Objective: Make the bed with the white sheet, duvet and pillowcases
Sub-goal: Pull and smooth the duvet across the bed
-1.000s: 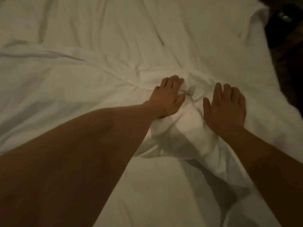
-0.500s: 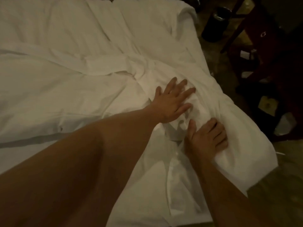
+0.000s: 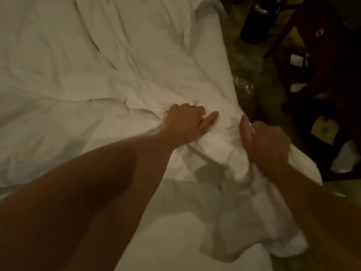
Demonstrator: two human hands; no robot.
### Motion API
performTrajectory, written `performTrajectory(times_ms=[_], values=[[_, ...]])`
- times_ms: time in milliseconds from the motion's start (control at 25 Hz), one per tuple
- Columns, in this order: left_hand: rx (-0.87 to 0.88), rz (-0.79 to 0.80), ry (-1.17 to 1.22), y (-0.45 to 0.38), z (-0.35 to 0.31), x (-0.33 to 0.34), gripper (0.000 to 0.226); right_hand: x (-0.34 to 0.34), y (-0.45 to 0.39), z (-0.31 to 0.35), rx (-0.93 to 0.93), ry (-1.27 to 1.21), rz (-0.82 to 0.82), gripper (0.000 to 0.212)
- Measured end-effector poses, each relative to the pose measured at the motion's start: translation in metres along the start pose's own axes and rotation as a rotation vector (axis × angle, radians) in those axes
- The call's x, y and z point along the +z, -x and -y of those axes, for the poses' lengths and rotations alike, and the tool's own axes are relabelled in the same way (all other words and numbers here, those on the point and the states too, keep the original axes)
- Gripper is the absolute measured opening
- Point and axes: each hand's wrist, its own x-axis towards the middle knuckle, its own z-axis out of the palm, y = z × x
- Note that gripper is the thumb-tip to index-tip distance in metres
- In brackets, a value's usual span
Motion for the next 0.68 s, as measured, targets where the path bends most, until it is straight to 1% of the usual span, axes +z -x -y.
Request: performTrajectory(times_ms=[40,120,200,280,360,440,520,600,680], values=[[-0.028,-0.036,0.034,-0.022,-0.010,-0.017,0.053,-0.025,-0.037,-0.010,0.000,0.021,-0.049,0.071],[-0.068,-0.153,0.093,-0.065,-0.025,-0.050,0.052,-0.062,-0.103,-0.024,-0.048,0.045,-0.123,0.068],[-0.104,-0.222,0.078,-0.102,-0.024,-0.077,0.053,-0.079,-0.152,-0.023,-0.103,0.041,-0.106,0.062],[-0.127,-0.218,0.068,-0.130,-0.010,-0.089,0.053,-0.073,-0.186,-0.013,-0.135,0.005,-0.076,0.058],[-0.160,-0.180,0.042,-0.143,0.010,-0.074,0.054,-0.044,-0.202,-0.001,-0.154,-0.042,-0.033,0.058],[-0.205,-0.148,-0.007,-0.148,0.027,-0.041,0.056,0.000,-0.209,0.012,-0.178,-0.085,0.038,0.059],[-0.242,-0.119,-0.037,-0.152,0.038,-0.006,0.057,0.042,-0.214,0.020,-0.182,-0.077,0.120,0.060],[-0.249,-0.108,-0.063,-0.154,0.045,0.025,0.058,0.088,-0.215,0.017,-0.150,-0.062,0.201,0.062],[-0.244,-0.110,-0.107,-0.162,0.049,0.052,0.059,0.132,-0.215,0.009,-0.136,-0.053,0.243,0.063]])
